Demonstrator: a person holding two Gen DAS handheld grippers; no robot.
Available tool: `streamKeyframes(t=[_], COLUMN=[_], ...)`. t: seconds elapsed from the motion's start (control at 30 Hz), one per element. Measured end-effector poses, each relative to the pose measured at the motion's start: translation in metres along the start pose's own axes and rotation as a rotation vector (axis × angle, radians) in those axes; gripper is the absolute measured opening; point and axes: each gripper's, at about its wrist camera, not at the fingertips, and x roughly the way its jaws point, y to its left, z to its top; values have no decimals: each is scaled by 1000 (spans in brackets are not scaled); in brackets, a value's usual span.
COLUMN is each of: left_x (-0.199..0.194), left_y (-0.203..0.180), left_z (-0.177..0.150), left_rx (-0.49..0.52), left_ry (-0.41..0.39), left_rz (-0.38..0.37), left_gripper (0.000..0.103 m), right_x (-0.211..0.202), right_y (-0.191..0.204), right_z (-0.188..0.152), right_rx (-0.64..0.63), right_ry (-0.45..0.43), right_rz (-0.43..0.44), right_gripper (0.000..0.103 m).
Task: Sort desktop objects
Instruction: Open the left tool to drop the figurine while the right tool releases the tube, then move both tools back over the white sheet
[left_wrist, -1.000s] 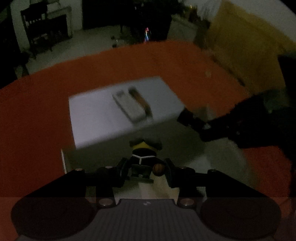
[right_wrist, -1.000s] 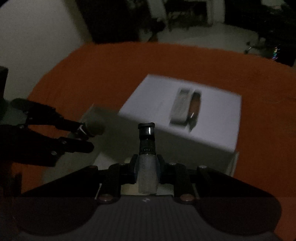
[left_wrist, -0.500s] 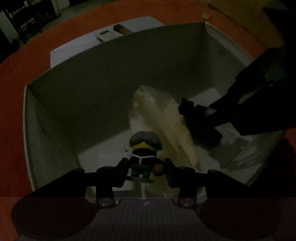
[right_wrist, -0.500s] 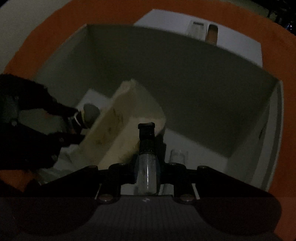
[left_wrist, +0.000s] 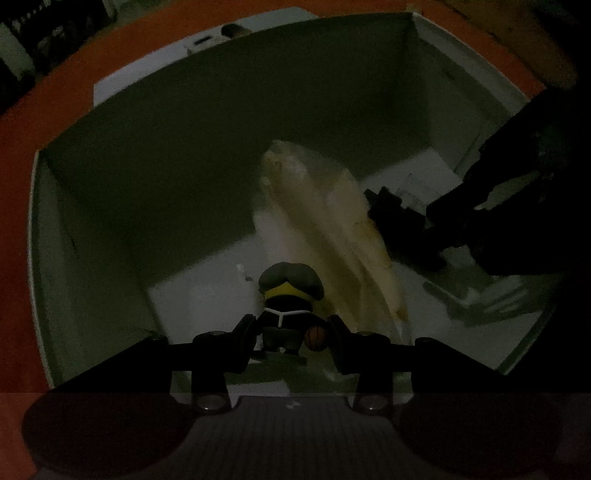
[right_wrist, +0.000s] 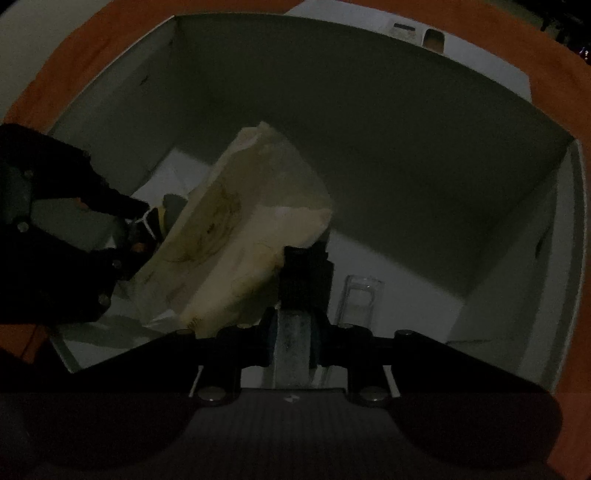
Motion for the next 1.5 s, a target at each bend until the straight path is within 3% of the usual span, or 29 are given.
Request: streamKeyframes(t=[0.3,0.37,0.47,0.53,0.57,0.73,0.83,0.9,0.97,1.07,1.2,1.3,1.4,1.5], left_x=[-2,-4,-10,-15,-17,-23,-31,-43,-57,-78,-100,-107,-105,-93], left_y=[-2,-3,-3,-3,-3,-6,-4,1,7,13,27,50,75,97], left_z=[-2,-2,-1,0,0,1,1,-1,-1,9,33,58,85,111], left_rx=[1,0,-11,-24,-32,-29,-57,-115,-160,-160,-138,-212,-347,-431], left_ry=[-11,-16,-37,-60,-72,-89,-104,-168,-252,-318,-403,-451,-490,-497], left_rz=[25,32,48,58,63,83,25,-49,-96,-120,-78,-34,38,39], left_gripper=[40,47,75,100,103,103,103,103,103,103,103,103,103,103], right_x=[-7,6,7,7,6,2,-8,-16,-32,-63,-99,-114,-118,-110], right_y=[-4,1,1,1,0,-3,-8,-12,-21,-32,-47,-59,-75,-91], right_z=[-3,2,1,1,1,2,6,10,17,31,52,71,94,117], right_rx=[24,26,32,36,38,56,88,116,169,199,228,265,323,351], right_ry=[-2,-4,-4,-6,-7,-20,-41,-58,-96,-188,-307,-372,-408,-433], right_rz=[1,0,2,3,4,9,26,40,72,86,65,45,34,-27], right_gripper=[34,35,36,36,36,38,45,59,65,68,86,87,87,86])
